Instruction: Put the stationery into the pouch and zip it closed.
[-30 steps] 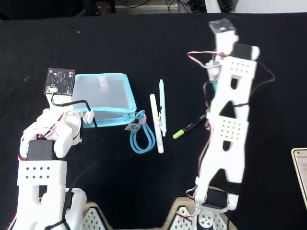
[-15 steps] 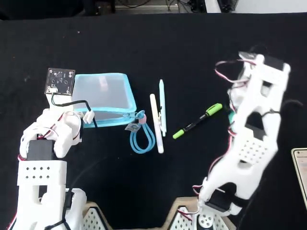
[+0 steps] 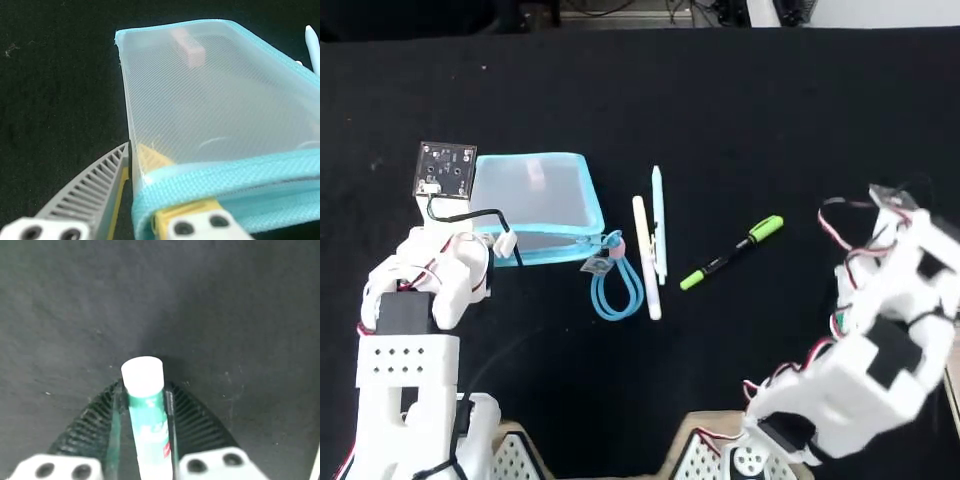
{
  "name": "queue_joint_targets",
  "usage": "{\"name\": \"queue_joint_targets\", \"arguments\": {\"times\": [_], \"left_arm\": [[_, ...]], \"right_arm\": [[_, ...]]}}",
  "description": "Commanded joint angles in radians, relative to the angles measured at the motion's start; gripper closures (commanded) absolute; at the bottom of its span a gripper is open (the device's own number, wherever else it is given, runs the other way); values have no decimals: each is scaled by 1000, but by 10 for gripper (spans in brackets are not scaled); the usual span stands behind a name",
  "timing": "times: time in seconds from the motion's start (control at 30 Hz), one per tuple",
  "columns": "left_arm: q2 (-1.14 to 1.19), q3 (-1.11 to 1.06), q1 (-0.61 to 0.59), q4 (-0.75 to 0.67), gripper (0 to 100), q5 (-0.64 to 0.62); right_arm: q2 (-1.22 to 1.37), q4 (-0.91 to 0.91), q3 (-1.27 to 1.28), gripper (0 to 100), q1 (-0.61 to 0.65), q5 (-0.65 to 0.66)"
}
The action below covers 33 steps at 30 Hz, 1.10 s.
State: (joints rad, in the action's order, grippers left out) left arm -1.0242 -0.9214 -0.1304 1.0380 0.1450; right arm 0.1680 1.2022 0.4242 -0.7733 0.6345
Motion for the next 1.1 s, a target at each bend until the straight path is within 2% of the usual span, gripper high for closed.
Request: {"name": "queue_joint_targets", "arguments": {"times": [0.0,0.17,0.33,0.4,0.6,0.83,1.07], "left_arm": [[-11,8,-1,-12,971,-11],[-11,8,-1,-12,971,-11],[-11,8,-1,-12,971,-11],[-11,8,-1,-12,971,-11],[-11,8,-1,-12,971,-11],[-11,7,-4,-12,971,-11],[-11,7,-4,-12,971,-9]], "right_arm": [[-102,-86,102,987,-34,61],[-105,-89,128,972,-25,83],[-110,-87,128,813,-25,86],[-110,-86,128,779,-25,86],[-108,20,33,837,15,87],[-102,32,-8,842,32,89],[-102,32,31,842,32,227]]}}
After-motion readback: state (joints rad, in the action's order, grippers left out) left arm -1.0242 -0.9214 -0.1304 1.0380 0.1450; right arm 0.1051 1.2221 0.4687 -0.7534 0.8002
